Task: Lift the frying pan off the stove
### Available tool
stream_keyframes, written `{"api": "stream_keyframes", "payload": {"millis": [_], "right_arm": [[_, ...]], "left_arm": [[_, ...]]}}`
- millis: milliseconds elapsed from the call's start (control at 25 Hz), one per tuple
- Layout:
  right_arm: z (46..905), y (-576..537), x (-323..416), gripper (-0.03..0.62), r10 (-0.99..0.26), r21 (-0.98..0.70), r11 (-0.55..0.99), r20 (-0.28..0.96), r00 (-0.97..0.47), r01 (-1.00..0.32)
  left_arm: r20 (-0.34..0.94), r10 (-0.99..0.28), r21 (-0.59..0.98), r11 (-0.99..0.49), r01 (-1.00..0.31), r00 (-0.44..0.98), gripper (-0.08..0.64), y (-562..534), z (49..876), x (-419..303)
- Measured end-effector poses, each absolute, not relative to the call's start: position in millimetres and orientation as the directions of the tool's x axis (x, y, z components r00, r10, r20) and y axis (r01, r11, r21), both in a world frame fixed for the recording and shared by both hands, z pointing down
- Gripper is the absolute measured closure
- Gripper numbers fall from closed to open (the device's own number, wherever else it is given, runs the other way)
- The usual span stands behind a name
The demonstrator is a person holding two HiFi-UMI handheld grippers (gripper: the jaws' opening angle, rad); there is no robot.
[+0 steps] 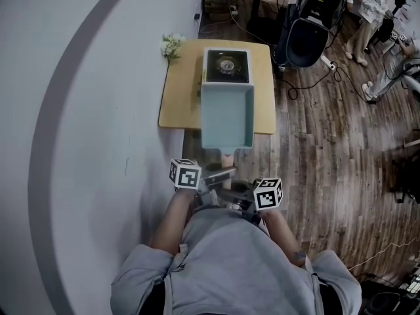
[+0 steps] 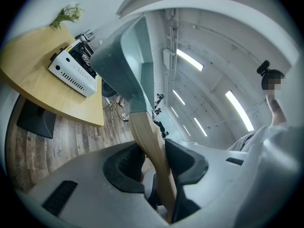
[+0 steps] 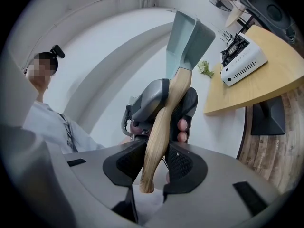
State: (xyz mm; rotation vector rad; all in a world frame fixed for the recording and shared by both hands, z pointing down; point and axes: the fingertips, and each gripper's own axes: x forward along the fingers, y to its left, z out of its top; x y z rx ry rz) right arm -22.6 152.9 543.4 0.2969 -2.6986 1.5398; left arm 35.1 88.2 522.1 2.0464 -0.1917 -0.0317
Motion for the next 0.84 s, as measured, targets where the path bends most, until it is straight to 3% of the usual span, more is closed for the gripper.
{"api": "stream_keyframes", "payload": {"millis": [840], "right_arm": [[549.5,154.9,-20.9,0.474,-0.152,-0.854,0.489,0.117,-0.981,-0.177]], "left_arm": [[0.064,-0.143,0.887,-0.445,-0.122,0.988,0.43,90.4,529.8,37.5]]}}
